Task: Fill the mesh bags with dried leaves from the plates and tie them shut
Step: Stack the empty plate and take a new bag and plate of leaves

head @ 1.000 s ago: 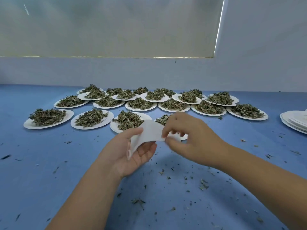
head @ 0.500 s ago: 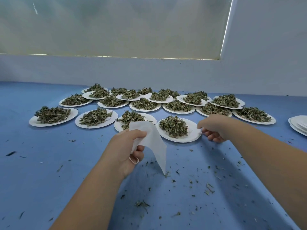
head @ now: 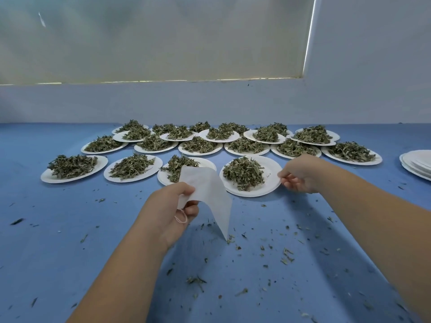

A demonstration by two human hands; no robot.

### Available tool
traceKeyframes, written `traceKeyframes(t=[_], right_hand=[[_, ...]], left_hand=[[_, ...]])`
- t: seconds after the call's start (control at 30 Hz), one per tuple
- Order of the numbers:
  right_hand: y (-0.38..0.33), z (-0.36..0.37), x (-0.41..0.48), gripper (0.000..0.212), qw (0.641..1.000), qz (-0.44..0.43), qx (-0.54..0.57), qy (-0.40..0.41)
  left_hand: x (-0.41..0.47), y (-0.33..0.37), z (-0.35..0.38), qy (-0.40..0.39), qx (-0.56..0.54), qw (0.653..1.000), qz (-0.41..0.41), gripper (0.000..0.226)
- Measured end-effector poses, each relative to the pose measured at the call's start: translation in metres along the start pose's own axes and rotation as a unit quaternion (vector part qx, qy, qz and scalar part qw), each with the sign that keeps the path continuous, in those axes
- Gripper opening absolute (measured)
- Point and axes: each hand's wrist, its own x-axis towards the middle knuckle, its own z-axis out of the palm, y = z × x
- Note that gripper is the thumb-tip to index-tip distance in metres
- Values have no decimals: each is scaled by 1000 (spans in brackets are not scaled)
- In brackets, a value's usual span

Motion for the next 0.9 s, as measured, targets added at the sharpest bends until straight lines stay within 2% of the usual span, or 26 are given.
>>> traceKeyframes(t=[0.17, 0.23, 0.37, 0.47, 0.6, 0.7, 0.8, 0.9], right_hand=[[16, -36, -11, 4, 998, 5, 49, -31], [24, -53, -19, 6, 997, 10, 52, -57], [43, -85, -40, 7, 994, 29, 23, -107], [62, -100, -54, 12, 987, 44, -19, -152], [79, -109, -71, 7, 982, 32, -30, -182], [82, -112, -81, 9, 981, 16, -65, -183], [83, -113, -86, 13, 981, -16, -123, -151], [81, -112, -90, 14, 969, -56, -218, -98]], left_hand=[[-4, -2, 4, 34, 55, 996, 54, 6], [-6, -3, 5, 20, 82, 993, 86, 6], [-11, -10, 9, -12, 136, 983, 124, 12], [-11, -11, 15, -12, 181, 971, 156, 18], [-15, -10, 35, 9, 234, 953, 192, 19], [-15, -10, 54, 44, 333, 910, 243, 29], [-12, -11, 71, 61, 432, 833, 339, 33], [-10, -11, 88, 52, 482, 757, 438, 29]])
